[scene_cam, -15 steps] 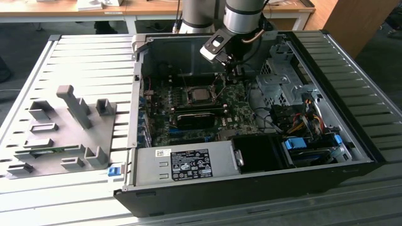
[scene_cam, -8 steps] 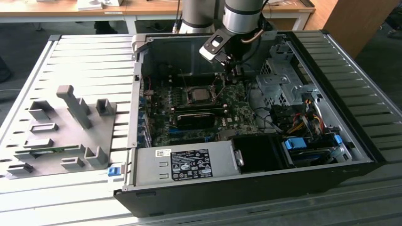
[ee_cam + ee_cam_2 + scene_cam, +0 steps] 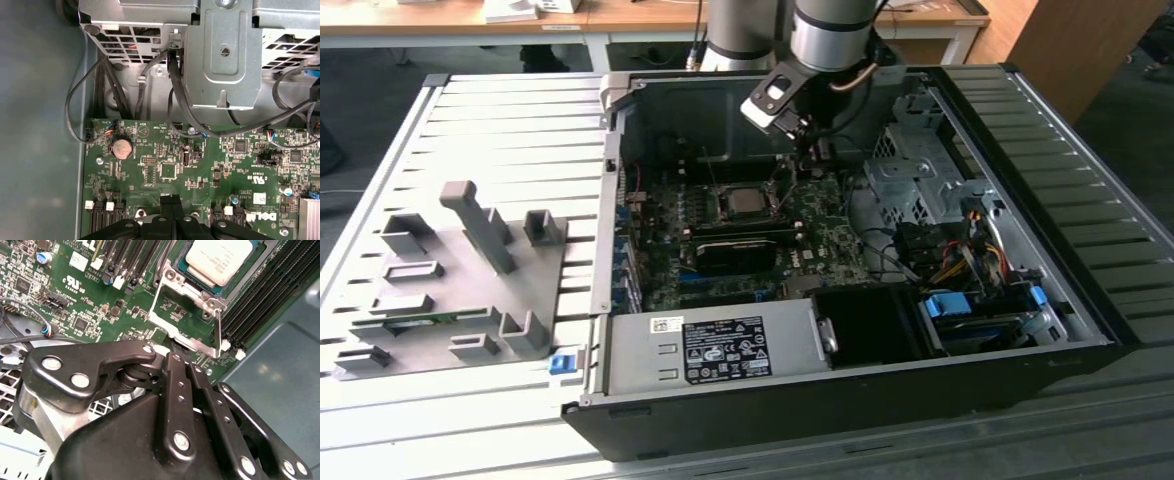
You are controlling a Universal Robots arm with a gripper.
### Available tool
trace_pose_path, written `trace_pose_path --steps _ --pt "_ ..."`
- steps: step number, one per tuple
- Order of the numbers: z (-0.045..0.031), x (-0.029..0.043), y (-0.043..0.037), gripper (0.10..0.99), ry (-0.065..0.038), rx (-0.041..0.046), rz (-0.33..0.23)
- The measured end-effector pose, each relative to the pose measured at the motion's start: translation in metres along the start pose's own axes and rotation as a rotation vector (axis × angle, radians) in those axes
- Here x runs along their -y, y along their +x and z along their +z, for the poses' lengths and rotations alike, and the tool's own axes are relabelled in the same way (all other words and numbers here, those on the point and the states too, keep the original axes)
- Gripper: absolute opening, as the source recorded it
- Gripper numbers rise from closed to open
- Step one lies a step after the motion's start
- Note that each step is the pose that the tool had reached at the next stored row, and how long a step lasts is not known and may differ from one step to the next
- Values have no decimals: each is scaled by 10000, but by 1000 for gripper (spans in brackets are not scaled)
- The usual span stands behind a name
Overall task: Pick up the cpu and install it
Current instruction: 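Close the cpu cover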
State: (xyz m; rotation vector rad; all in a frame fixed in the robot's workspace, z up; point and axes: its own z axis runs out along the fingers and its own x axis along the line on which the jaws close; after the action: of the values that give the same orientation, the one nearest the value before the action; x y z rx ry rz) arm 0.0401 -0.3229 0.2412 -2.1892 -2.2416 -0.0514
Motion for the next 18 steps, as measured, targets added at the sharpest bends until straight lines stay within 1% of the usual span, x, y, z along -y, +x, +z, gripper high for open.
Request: trace_pose_path --steps 11,18 --pt "-1 67 1 106 -1 -8 7" --pt "2 86 2 106 0 -8 11"
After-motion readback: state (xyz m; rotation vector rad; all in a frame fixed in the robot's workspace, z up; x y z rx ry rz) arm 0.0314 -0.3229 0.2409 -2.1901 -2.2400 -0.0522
